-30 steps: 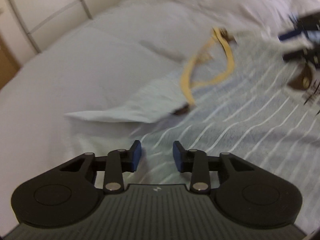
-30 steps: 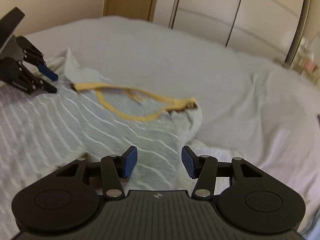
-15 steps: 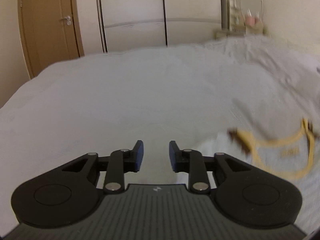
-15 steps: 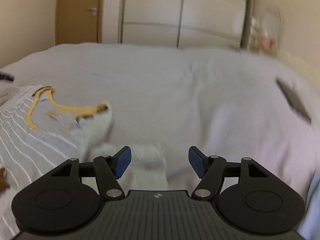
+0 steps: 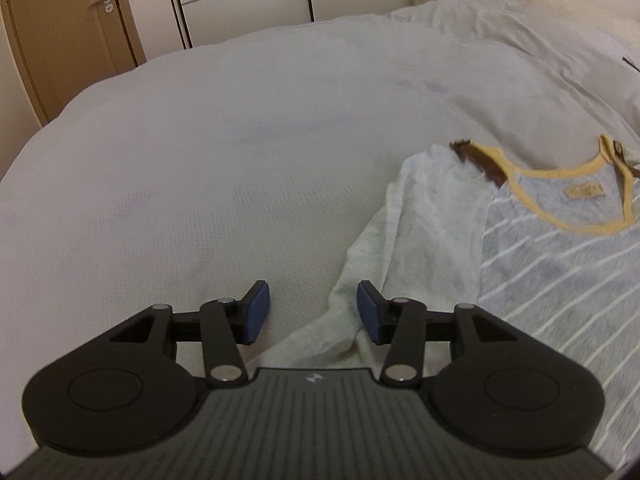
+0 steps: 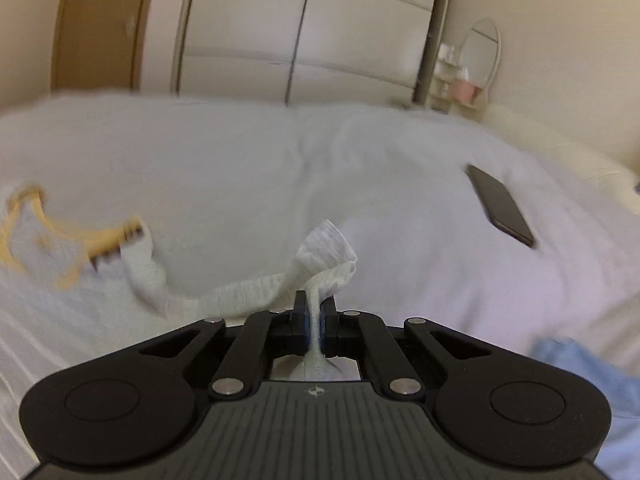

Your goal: Fold clothes

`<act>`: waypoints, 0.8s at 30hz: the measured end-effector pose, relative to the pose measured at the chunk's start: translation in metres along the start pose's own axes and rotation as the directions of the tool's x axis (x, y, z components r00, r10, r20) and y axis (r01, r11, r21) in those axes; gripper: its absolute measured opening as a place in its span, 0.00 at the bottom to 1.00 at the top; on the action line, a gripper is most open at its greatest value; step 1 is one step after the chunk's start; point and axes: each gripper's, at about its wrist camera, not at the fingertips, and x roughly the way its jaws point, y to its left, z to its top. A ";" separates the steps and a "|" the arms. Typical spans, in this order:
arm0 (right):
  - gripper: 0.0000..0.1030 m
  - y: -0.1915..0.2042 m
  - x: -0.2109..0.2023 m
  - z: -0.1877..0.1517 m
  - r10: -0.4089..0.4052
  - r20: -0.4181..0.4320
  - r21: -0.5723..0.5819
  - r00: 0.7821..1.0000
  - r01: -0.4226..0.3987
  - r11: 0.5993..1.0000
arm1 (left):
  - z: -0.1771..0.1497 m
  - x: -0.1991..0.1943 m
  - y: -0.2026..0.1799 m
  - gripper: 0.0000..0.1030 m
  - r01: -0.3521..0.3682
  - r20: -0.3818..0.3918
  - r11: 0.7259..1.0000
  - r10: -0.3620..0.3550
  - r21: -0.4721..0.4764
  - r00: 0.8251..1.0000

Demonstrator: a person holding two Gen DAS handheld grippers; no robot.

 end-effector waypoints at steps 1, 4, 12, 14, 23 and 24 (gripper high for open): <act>0.06 0.001 -0.002 -0.001 -0.009 -0.003 -0.006 1.000 0.009 1.000 | 0.000 -0.001 0.003 0.42 0.004 -0.009 1.000 -0.004 -0.006 1.000; 0.13 0.004 -0.009 -0.005 -0.035 -0.013 -0.025 0.999 0.034 0.999 | 0.000 -0.003 0.011 0.43 0.018 -0.035 0.999 -0.019 -0.027 0.999; 0.38 0.026 -0.024 -0.005 -0.014 -0.028 -0.081 1.000 0.011 0.997 | 0.002 -0.024 0.023 0.44 -0.001 -0.020 1.000 0.001 -0.019 1.000; 0.47 0.040 -0.025 0.001 0.049 -0.027 -0.100 0.998 -0.051 0.994 | 0.001 -0.029 0.034 0.44 0.008 -0.023 0.999 -0.009 -0.036 1.000; 0.49 0.104 -0.011 0.006 0.209 -0.082 -0.149 0.974 -0.220 0.964 | -0.016 -0.042 0.046 0.65 0.275 -0.045 0.959 -0.279 -0.073 0.959; 0.49 0.109 -0.008 0.004 0.219 -0.092 -0.149 0.971 -0.230 0.962 | -0.018 -0.039 0.041 0.64 0.277 -0.063 0.959 -0.280 -0.055 0.958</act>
